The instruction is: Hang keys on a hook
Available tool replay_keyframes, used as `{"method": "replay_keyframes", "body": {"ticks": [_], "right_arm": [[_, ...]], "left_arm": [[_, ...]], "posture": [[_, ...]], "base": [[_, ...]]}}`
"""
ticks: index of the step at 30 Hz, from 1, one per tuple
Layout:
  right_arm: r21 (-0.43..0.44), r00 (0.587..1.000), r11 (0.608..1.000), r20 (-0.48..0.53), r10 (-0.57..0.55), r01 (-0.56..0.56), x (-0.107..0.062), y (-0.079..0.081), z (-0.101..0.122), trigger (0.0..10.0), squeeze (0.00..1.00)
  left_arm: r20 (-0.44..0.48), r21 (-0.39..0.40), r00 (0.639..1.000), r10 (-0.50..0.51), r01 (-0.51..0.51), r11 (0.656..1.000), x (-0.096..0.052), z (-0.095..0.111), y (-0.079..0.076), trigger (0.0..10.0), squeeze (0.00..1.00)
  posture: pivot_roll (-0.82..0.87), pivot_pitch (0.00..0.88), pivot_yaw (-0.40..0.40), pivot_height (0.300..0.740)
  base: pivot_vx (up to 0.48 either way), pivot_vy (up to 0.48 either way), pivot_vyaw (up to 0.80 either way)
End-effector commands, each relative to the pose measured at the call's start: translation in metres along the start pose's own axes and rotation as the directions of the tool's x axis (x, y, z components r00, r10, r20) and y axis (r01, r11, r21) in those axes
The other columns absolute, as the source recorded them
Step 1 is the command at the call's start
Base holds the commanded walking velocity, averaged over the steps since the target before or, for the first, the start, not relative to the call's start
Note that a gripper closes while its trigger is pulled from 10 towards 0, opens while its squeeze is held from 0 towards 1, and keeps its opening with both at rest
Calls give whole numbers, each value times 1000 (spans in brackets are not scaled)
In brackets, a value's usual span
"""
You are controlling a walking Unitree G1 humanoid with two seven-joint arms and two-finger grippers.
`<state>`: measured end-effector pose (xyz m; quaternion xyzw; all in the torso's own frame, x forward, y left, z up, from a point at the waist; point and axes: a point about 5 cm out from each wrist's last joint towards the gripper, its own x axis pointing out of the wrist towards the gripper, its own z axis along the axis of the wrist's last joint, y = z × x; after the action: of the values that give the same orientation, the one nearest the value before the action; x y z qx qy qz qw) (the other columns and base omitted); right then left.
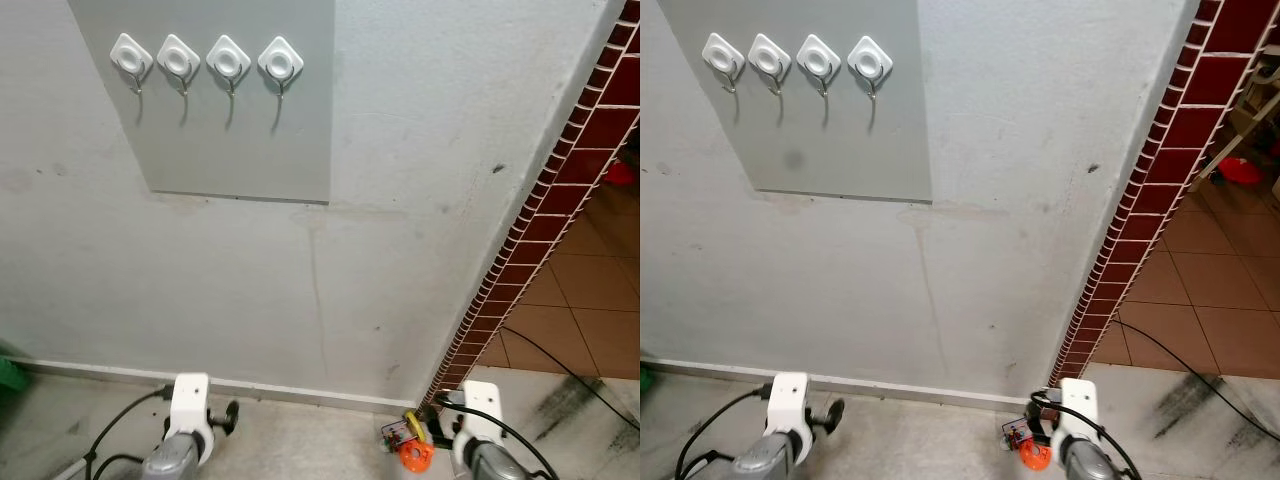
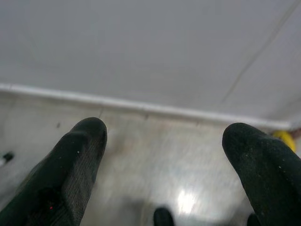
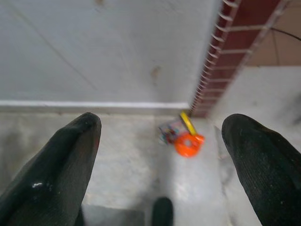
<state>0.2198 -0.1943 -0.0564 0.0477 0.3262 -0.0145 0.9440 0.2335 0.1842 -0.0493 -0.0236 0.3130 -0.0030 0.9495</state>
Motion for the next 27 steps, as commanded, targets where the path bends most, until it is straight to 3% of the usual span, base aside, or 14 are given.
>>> {"method": "replay_keyframes", "body": {"ticks": [1, 10, 18, 27], "right_arm": [[3, 1000, 1000, 26, 13, -13, 1, 3, 4, 10000, 0], [-60, 1000, 998, -9, -10, 9, -9, -1, -18, 10000, 0], [-4, 1000, 1000, 3, -13, 13, -14, -5, -23, 10000, 0], [-44, 989, 998, -141, -40, 34, -25, -7, -54, 10000, 0]], "left_arm": [[15, -8, 1000, 10, -10, 1000, 0, 1, 2, 10000, 0], [12, 82, 1000, -27, 26, 996, -2, -6, -10, 10000, 0], [29, 19, 1000, 8, -8, 1000, -7, -12, -4, 10000, 0], [-160, 111, 987, 31, -13, 994, -23, -52, 6, 10000, 0]], "posture": [[-62, 0, 49, 740], [-66, 0, 50, 740], [-84, 0, 56, 740], [-72, 0, 50, 740]], "base": [[0, 0, 0], [0, 0, 0], [0, 0, 0], [0, 0, 0]]}}
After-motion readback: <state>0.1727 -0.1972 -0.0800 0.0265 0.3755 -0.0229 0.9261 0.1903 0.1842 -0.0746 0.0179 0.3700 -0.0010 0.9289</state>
